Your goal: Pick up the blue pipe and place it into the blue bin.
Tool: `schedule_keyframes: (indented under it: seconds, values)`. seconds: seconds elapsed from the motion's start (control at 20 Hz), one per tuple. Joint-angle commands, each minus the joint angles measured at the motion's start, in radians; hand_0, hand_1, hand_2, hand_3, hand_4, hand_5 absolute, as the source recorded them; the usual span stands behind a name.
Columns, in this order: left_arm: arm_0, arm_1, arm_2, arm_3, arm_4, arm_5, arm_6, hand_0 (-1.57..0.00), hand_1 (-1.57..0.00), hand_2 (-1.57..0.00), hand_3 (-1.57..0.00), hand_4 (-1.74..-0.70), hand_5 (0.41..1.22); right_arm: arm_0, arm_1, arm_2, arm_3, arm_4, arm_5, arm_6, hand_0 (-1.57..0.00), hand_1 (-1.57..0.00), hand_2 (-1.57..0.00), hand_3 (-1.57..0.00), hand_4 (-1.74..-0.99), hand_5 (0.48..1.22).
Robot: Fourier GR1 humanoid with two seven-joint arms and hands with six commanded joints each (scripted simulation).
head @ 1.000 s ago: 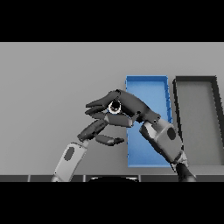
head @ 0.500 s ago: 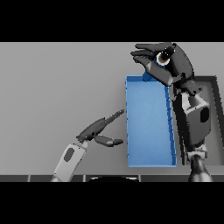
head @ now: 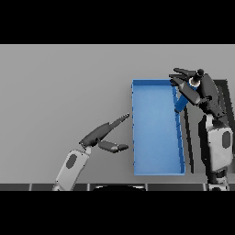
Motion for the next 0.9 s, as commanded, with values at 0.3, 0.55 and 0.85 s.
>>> schedule_keyframes:
  seconds: [0.3, 0.55, 0.85]
  values:
    - [0.042, -0.004, -0.026, -0.037, -0.006, 0.006, -0.006, 0.00, 0.00, 0.00, 0.00, -0.88, 0.425, 0.281, -0.141, 0.189, -0.076, -0.044, -0.273, 0.000, -1.57, -1.57, -1.57, -1.57, -1.741, 1.221]
    - [0.049, 0.003, -0.028, -0.039, -0.009, 0.005, -0.010, 0.00, 0.00, 0.00, 0.00, -0.88, 0.420, 0.320, -0.296, 0.400, -0.055, -0.103, -0.510, -0.001, -1.57, -1.57, -1.57, -1.02, -1.741, 1.221]
    - [0.039, 0.005, -0.022, -0.039, -0.005, 0.003, 0.015, 0.00, 0.00, 0.00, 0.00, -0.88, 0.425, 0.232, -0.454, 0.618, 0.044, -0.263, -0.639, 0.000, -0.75, -0.68, -0.68, -0.40, -1.413, 1.221]
